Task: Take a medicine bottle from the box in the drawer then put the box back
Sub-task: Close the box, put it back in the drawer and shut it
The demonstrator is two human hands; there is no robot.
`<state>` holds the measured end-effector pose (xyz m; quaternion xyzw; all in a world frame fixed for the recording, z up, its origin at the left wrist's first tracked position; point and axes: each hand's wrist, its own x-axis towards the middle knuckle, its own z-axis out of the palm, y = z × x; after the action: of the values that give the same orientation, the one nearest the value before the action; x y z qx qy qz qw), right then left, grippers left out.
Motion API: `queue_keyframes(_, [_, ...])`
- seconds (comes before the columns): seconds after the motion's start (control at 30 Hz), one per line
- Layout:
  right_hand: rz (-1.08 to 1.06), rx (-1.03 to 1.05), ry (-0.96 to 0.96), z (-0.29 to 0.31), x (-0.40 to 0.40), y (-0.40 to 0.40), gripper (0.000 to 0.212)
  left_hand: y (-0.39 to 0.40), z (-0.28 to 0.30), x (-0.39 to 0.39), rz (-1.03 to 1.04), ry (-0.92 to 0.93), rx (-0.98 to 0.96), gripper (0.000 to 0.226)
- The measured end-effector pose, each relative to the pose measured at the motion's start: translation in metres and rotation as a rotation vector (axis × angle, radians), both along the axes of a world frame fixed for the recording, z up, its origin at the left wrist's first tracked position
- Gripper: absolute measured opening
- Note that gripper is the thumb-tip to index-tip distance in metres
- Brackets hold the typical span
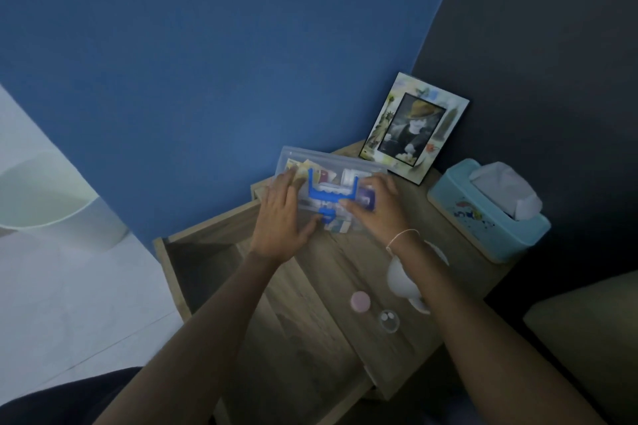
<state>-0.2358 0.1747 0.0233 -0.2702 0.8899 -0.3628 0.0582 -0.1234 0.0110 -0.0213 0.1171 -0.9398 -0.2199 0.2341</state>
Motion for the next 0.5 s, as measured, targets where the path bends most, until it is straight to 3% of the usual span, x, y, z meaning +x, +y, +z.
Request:
queue_keyframes(0.07, [-0.169,-0.150,-0.042,0.003,-0.004,0.002,0.036,-0.003,0.001,0.002,0.057,0.079,0.133,0.066])
queue_keyframes(0.13, [-0.341,-0.228,-0.130,0.004,-0.010,0.000,0.044,-0.007,0.005,-0.003,0.143,0.090,0.374,0.066])
queue_keyframes(0.23, [-0.443,-0.260,-0.438,0.000,-0.020,-0.011,0.049,-0.013,0.014,-0.017,0.230,0.016,0.726,0.064])
queue_keyframes(0.33, [-0.439,-0.254,-0.569,-0.006,-0.021,-0.015,0.034,-0.017,0.016,-0.024,0.234,0.004,0.806,0.042])
queue_keyframes(0.5, [-0.403,-0.237,-0.526,-0.008,-0.021,-0.013,0.034,-0.017,0.018,-0.021,0.202,0.037,0.813,0.037])
